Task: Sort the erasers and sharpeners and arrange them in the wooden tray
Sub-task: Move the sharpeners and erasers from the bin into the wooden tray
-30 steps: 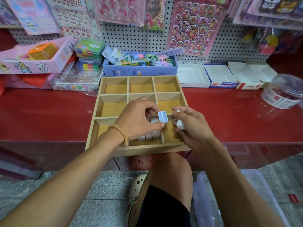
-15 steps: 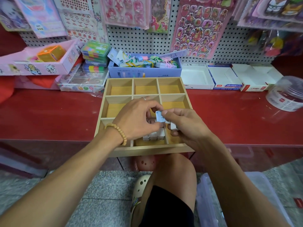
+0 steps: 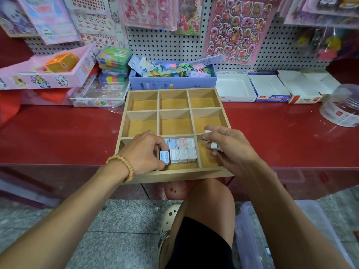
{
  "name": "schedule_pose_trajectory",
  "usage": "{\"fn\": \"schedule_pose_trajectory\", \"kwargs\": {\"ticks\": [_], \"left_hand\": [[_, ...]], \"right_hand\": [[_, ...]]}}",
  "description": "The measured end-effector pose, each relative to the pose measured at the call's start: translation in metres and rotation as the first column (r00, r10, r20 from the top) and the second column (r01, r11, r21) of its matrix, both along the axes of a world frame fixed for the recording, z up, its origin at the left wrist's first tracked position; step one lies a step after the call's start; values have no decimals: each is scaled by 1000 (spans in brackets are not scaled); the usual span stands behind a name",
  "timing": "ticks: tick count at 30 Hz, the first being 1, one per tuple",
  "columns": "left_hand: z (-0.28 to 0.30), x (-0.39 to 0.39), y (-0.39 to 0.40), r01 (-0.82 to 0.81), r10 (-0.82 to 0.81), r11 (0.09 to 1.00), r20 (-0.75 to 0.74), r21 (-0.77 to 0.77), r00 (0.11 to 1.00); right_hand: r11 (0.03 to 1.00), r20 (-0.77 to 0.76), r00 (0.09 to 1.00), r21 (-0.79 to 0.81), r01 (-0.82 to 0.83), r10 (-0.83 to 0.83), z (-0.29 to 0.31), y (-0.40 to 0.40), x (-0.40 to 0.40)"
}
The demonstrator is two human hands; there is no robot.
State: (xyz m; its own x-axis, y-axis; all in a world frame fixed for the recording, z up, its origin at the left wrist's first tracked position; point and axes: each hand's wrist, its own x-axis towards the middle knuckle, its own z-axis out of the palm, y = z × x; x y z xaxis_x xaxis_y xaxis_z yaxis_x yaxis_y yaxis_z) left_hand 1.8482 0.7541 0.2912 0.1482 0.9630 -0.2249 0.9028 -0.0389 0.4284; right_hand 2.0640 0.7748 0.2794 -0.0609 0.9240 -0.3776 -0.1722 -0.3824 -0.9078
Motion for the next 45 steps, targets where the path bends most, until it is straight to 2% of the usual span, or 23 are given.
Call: {"fn": "schedule_pose_trajectory", "kwargs": {"ticks": [12,18,26,30,32,35,39,42,45], "left_hand": [[-5,8,0,-10,17,998,-107,66,994],[-7,11,1,-5,25,996,-226,87,974],[-14,14,1,8,19,992,-207,129,978],[-10,11,0,-4,18,994,-133,105,991],[-4,9,-1,-28,24,987,26,159,999],[6,16,-4,-84,-2,959,302,272,953],[9,32,-4,-27,-116,936,382,351,917],[8,36,-3,-61,-137,914,449,400,883],[9,37,-1,-115,-86,945,576,305,813]], "right_hand": [[999,52,999,36,-7,5,-6,1,7],[1000,77,997,19,21,-22,-6,1,6],[1000,76,997,6,25,-25,-2,-1,9],[1000,54,999,28,2,-4,-2,-4,7],[999,52,999,37,-11,9,0,-4,5],[997,44,998,50,-56,54,4,-5,2],[990,-15,993,77,-118,119,10,-10,-10],[987,-34,989,76,-143,146,14,-12,-11],[985,-1,992,120,-128,129,15,-13,-7]]}}
